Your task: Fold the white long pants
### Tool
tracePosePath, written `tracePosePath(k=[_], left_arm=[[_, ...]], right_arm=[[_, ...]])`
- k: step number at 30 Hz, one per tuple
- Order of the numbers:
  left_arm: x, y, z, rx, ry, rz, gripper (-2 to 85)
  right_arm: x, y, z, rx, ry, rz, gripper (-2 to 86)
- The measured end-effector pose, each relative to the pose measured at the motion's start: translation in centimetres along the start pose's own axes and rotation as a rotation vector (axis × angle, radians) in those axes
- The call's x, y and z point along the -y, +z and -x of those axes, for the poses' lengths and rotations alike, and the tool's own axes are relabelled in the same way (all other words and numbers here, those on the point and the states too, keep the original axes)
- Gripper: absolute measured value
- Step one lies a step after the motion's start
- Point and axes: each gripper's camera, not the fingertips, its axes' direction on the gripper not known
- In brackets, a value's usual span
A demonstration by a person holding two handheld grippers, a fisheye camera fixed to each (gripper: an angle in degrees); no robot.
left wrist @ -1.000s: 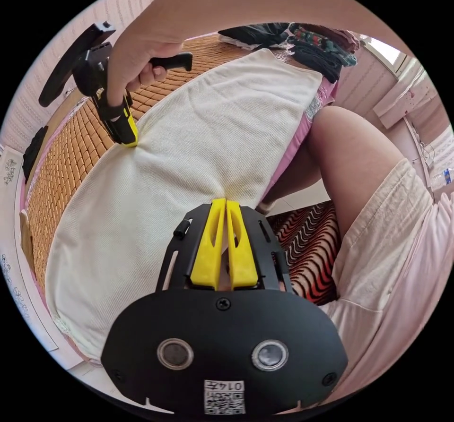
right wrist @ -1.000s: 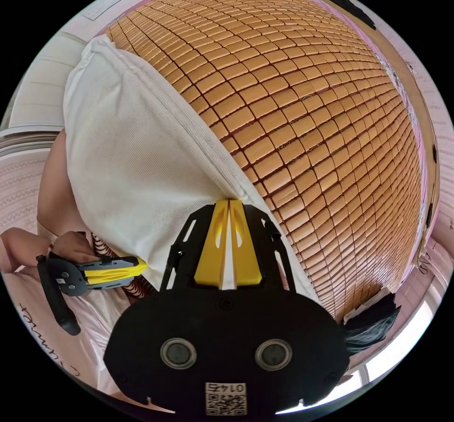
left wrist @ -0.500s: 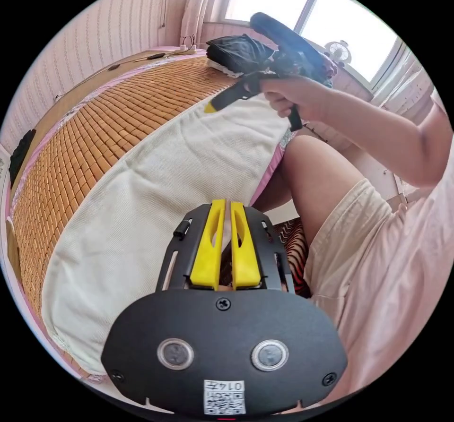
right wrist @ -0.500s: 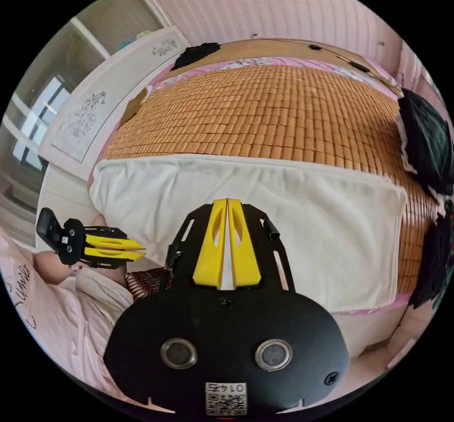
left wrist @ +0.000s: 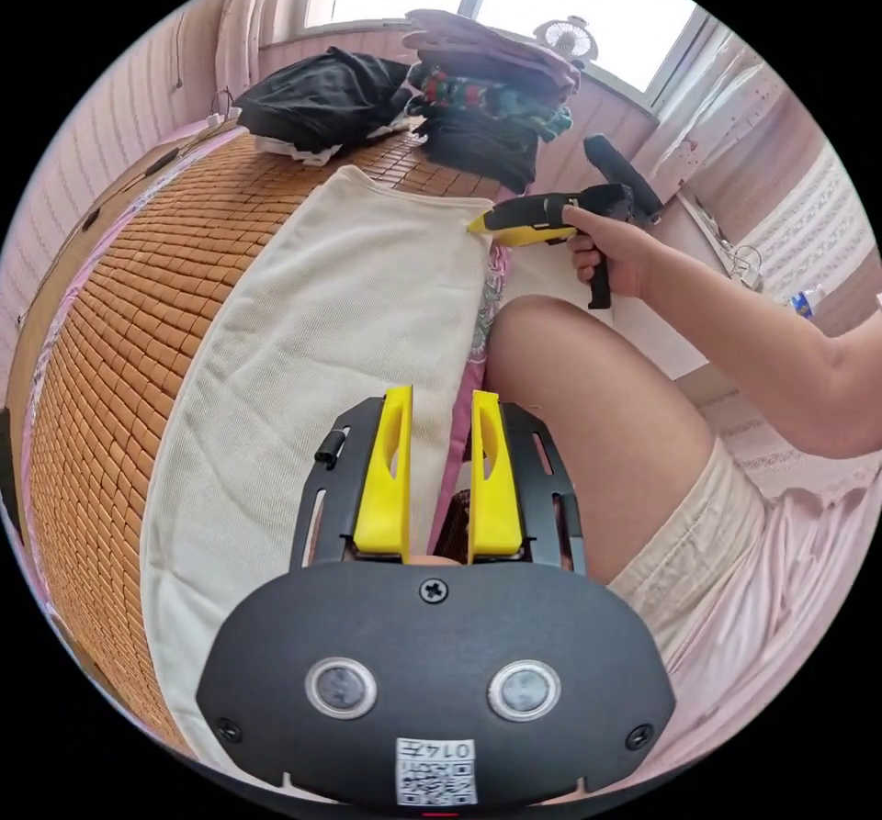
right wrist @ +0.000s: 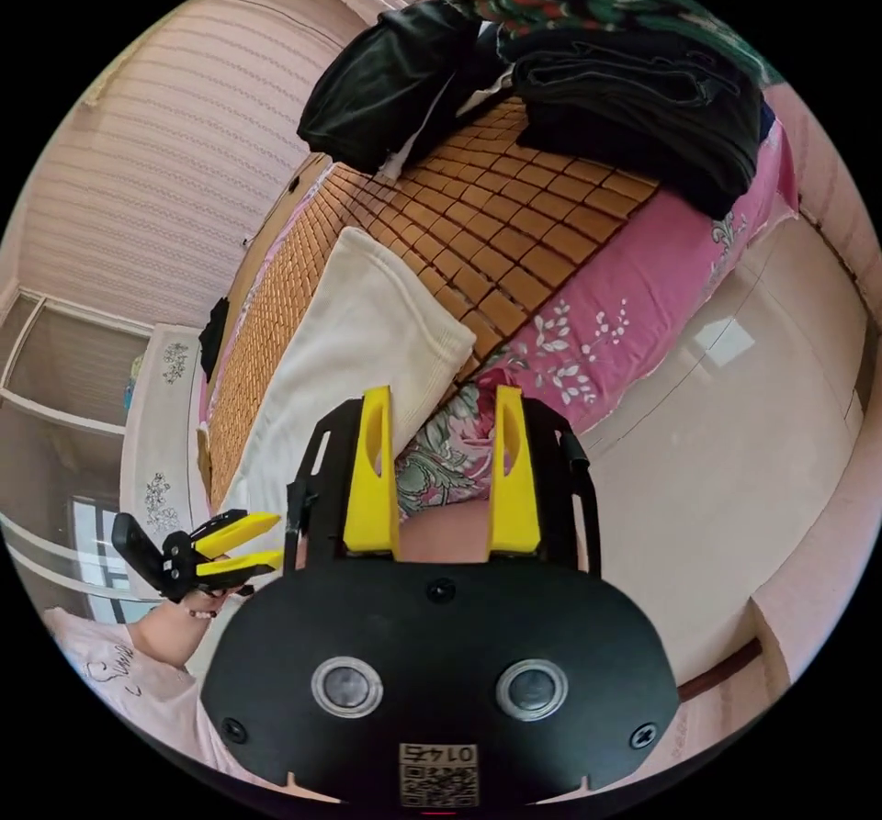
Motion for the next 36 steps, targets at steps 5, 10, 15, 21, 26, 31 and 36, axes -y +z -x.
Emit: tracePosePath(k=[5,10,15,21,26,31,36], left_arm=[[0.2,1.8,1.9,-0.004,-0.062,0.048,8.9],[-0.2,0.2,3.8,-0.11,-0.143,-0.016,10.2],[-3.9,-5.4,7.7,-0.184,-0.328,-0.234,8.4],[-9.3,-9.3,11.9,-0.123,-0.533,-0.307,8.1],[-10.3,-7.9,14.6,-0.174,-0.629,-0.262,9.6],[-7.5,-7.0,16.9,-0.21,-0.644,-0.269,10.8],[-3.7,-3.7,18.1,-0.194,-0.611,-0.119,10.6]], right_arm=[[0.1,-1.5,-0.5,0.058,-0.072,-0.008,2.6],[-0.3,-4.5,0.4,0.288,-0.211,-0.122,1.3],[-5.1,-4.5,14.6,0.355,-0.873,0.092,1.5],[-9.8,2.0,18.0,0.192,-0.957,0.411,5.9],[-5.5,-1.6,12.5,0.199,-0.736,0.226,9.7],[-1.8,-2.3,5.9,-0.284,-0.471,0.029,13.7],[-1.2,0.5,4.3,-0.344,-0.381,0.046,10.0]])
